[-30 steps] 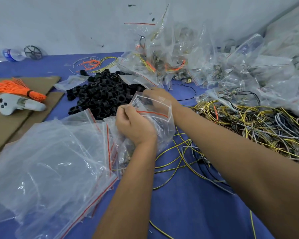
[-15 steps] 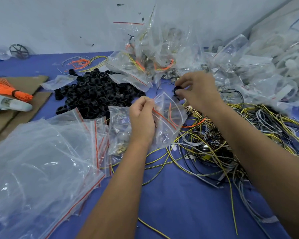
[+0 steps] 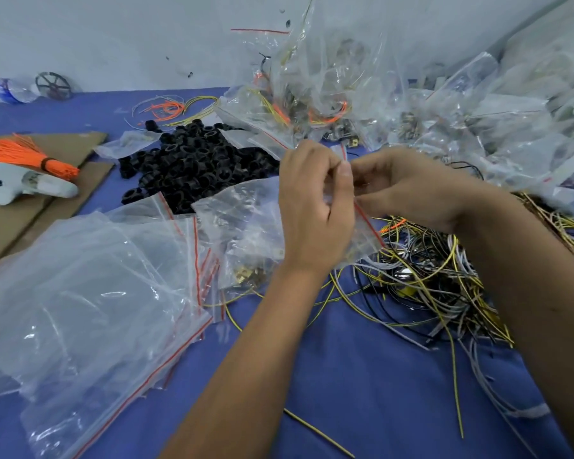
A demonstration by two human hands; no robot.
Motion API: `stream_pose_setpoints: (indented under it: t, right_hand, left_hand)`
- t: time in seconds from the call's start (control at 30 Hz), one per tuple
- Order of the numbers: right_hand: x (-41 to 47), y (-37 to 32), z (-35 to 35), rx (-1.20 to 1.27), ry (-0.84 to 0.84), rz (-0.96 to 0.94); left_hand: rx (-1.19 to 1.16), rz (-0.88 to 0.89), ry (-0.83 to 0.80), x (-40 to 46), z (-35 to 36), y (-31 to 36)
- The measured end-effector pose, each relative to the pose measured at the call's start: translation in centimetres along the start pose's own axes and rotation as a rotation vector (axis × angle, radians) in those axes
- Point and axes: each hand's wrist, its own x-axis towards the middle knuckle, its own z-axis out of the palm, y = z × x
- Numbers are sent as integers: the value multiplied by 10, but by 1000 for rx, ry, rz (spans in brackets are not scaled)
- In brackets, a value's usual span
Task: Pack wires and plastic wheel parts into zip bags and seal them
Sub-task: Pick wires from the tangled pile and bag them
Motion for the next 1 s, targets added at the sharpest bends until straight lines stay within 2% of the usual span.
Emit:
stream_pose_setpoints:
  t: [0.07,0.17,0.23,0.3,0.4,0.47,0.6,0.73,0.8,0.9,1.0]
  right_hand:
    - [-2,5,-7,92,56,10]
    - [-7,11,-22,168,312,63]
    - [-12,14,-31,77,465,82]
    - [-17,19,-40,-202,526,124]
    - [-19,26,-50,-689,499,176]
    - [-17,30,-50,-817,517,184]
    - [-10,37,-54,-889,650,249]
    - [-9,42,-59,-906,517,407]
    - [-12,44,-63,-881,559,418]
    - [-16,45,-69,-873,578,442]
    - [-22,44,-74,-891,451,512]
  left_hand:
    - [8,5,23,-3,0,-1]
    - [-21,-54,23,-9,1,-6]
    - [-84,-146,8,-10,2,-6]
    - [-186,-270,8,-11,3,-7]
    - [-294,-435,27,-12,5,-13]
    - [-303,-492,22,-11,5,-18]
    - [-217,-449,25,-14,8,-20]
    - [-100,-330,-71,-18,11,-20]
    - [-72,-287,-131,-18,12,-21]
    - [-76,-278,-148,-18,12,-23]
    - [-103,-300,-151,-19,13,-24]
